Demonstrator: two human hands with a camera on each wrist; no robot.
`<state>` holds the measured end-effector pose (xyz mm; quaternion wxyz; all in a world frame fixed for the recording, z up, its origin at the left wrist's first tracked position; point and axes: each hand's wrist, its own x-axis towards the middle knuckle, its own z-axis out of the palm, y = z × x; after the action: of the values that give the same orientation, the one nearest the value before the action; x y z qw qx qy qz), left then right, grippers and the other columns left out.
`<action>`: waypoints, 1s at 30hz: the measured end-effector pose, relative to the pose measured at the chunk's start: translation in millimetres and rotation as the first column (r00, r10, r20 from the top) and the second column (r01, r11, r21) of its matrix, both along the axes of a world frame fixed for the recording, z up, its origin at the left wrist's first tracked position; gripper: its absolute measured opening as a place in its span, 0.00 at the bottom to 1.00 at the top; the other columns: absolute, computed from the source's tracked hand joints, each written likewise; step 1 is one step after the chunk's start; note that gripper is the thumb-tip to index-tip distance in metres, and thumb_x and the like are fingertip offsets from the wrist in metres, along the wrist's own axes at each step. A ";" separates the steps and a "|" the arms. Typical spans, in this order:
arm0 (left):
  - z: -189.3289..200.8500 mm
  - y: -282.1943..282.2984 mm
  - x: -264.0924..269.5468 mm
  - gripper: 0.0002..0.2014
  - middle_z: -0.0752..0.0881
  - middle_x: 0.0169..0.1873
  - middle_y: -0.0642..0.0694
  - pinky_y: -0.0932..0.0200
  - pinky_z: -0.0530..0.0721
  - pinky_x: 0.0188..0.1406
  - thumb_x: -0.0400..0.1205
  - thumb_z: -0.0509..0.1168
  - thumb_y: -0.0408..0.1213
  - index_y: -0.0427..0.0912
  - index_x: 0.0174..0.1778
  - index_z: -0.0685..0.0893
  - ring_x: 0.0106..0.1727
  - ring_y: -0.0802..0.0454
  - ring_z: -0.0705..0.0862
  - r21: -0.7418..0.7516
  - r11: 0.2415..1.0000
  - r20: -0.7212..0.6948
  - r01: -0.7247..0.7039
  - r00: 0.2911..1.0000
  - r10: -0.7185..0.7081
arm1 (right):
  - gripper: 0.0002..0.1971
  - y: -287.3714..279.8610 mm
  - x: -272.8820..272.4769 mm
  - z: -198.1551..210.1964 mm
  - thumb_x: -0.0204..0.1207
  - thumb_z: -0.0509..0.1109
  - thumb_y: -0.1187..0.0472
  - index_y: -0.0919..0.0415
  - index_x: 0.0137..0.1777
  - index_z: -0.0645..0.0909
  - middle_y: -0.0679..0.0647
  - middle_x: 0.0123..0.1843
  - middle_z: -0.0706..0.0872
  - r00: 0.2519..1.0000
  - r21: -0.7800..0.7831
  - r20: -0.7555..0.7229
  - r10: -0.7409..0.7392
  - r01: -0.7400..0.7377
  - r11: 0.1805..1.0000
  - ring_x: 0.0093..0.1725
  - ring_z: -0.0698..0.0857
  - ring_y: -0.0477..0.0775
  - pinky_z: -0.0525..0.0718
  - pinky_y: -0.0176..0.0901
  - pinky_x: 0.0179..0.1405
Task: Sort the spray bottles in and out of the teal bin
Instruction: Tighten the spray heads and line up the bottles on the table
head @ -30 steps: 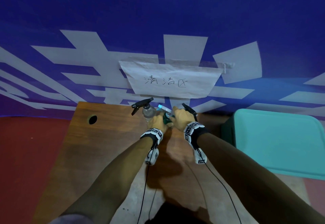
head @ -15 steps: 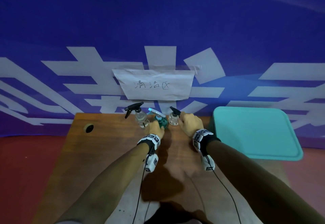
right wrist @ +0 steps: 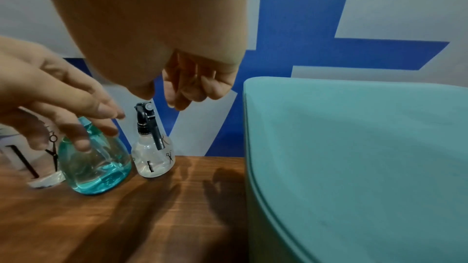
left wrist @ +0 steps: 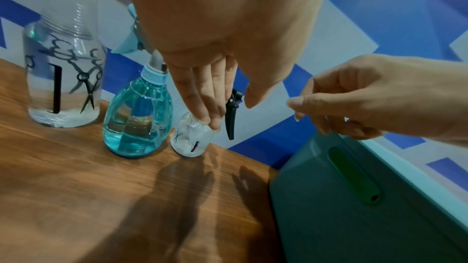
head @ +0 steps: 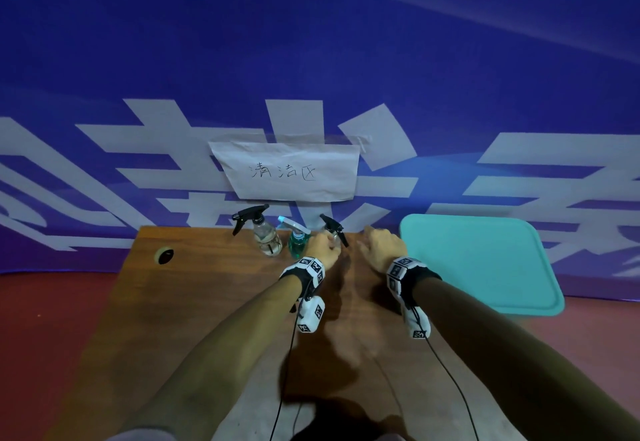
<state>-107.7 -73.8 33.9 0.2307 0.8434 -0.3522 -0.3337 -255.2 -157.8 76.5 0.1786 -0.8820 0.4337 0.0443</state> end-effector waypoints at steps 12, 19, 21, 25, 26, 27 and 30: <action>-32.3 -27.3 0.4 0.17 0.86 0.59 0.36 0.51 0.83 0.58 0.82 0.67 0.30 0.35 0.67 0.77 0.62 0.36 0.85 0.072 0.986 -0.018 -0.153 0.988 0.155 | 0.11 -26.5 35.8 -24.6 0.83 0.63 0.46 0.53 0.54 0.72 0.57 0.56 0.86 0.993 0.112 0.046 0.109 -0.114 0.987 0.55 0.86 0.63 0.79 0.48 0.44; -68.4 -32.3 14.6 0.26 0.86 0.57 0.42 0.53 0.82 0.58 0.80 0.69 0.30 0.43 0.73 0.70 0.60 0.40 0.86 0.061 0.980 -0.103 -0.191 0.975 0.196 | 0.15 -40.4 67.8 -34.9 0.81 0.68 0.53 0.55 0.64 0.78 0.57 0.61 0.86 0.995 0.185 0.033 0.089 -0.094 0.978 0.59 0.87 0.63 0.86 0.54 0.57; -74.9 -33.1 15.9 0.28 0.87 0.57 0.42 0.52 0.81 0.57 0.80 0.70 0.30 0.45 0.75 0.70 0.60 0.41 0.86 0.041 0.981 -0.119 -0.189 0.974 0.192 | 0.13 -42.0 74.3 -36.4 0.79 0.68 0.56 0.55 0.63 0.80 0.58 0.58 0.87 0.992 0.225 0.042 0.116 -0.123 0.967 0.57 0.87 0.64 0.86 0.55 0.56; -84.1 -34.1 16.9 0.35 0.87 0.60 0.44 0.57 0.79 0.56 0.79 0.71 0.30 0.49 0.82 0.66 0.59 0.43 0.86 0.002 0.984 -0.118 -0.177 0.977 0.176 | 0.16 -48.0 80.0 -42.1 0.73 0.74 0.58 0.54 0.61 0.80 0.56 0.55 0.86 0.991 0.230 0.059 0.123 -0.133 0.964 0.55 0.87 0.60 0.85 0.49 0.54; -86.7 -34.7 17.3 0.35 0.86 0.62 0.43 0.61 0.78 0.55 0.79 0.71 0.29 0.48 0.82 0.67 0.60 0.44 0.85 0.001 0.985 -0.106 -0.173 0.979 0.172 | 0.18 -49.6 81.1 -43.7 0.71 0.76 0.56 0.53 0.60 0.79 0.54 0.54 0.86 0.991 0.225 0.030 0.131 -0.135 0.965 0.53 0.87 0.59 0.85 0.49 0.53; -86.2 -36.1 17.8 0.34 0.85 0.64 0.40 0.66 0.79 0.54 0.79 0.71 0.28 0.46 0.81 0.69 0.60 0.43 0.84 0.001 0.984 -0.107 -0.177 0.979 0.176 | 0.19 -50.8 82.3 -45.1 0.70 0.76 0.54 0.52 0.60 0.77 0.53 0.52 0.86 0.989 0.219 0.003 0.147 -0.144 0.965 0.52 0.87 0.59 0.85 0.49 0.51; -89.1 -40.6 21.0 0.29 0.82 0.68 0.35 0.50 0.81 0.65 0.79 0.71 0.30 0.39 0.77 0.73 0.66 0.37 0.82 0.021 0.989 -0.029 -0.146 0.989 0.147 | 0.20 -53.0 86.0 -50.7 0.73 0.72 0.51 0.51 0.62 0.72 0.52 0.49 0.85 0.983 0.192 -0.019 0.182 -0.175 0.966 0.49 0.87 0.60 0.82 0.47 0.44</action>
<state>-86.7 -114.4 -55.2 0.2519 0.8641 -0.2826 -0.3318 -169.2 -210.9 25.8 0.2492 -0.8955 0.3495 0.1172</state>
